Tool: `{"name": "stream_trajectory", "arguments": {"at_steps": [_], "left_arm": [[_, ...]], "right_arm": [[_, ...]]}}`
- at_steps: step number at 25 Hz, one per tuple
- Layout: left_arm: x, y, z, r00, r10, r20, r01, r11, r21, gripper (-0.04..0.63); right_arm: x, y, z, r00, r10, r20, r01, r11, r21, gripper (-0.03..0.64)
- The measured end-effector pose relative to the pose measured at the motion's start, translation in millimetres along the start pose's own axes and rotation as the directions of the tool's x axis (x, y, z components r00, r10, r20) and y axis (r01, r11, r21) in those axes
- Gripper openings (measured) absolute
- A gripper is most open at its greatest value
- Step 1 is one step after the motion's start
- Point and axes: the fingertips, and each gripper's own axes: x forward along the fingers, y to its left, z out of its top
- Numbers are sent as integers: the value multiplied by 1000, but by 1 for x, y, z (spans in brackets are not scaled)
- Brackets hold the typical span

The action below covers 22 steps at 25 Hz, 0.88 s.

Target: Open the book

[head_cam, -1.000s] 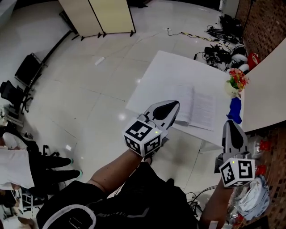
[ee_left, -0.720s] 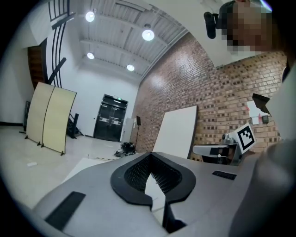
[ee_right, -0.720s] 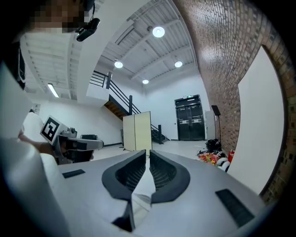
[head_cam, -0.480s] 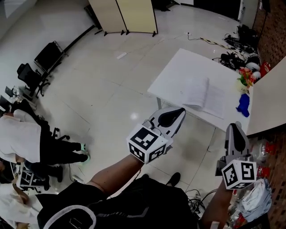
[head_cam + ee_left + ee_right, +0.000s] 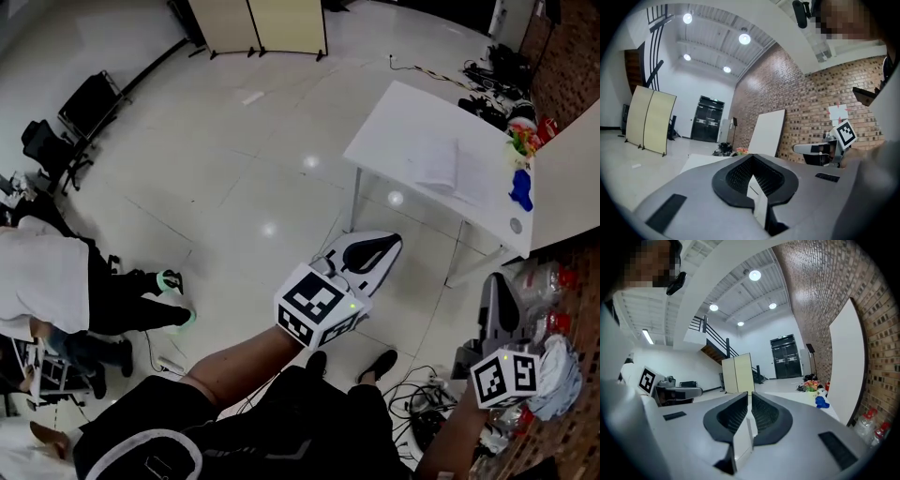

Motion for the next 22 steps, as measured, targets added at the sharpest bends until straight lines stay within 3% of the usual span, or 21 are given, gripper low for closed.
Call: {"name": "stream_trajectory", "arguments": {"at_steps": [4,11,17,22], "left_arm": [[-39,-27,-6,1000,-4,3,4,1000,-30,-5],[-78,-123,-11,1000,-1,2,1,1000,9,-5],[-113,-210,-23,998,65,-4,-65,998,4,-5],[-144,-252,-15,997,71,-3,-71,997,36,-5]], "right_arm": [[-44,24,-5,1000,-10,-6,10,1000,-21,6],[-134,35,-5,999,28,39,-28,1000,-9,6],[-225,33,-19,996,79,38,-78,997,-19,6],[-268,47,-17,993,109,52,-109,994,-11,6]]}}
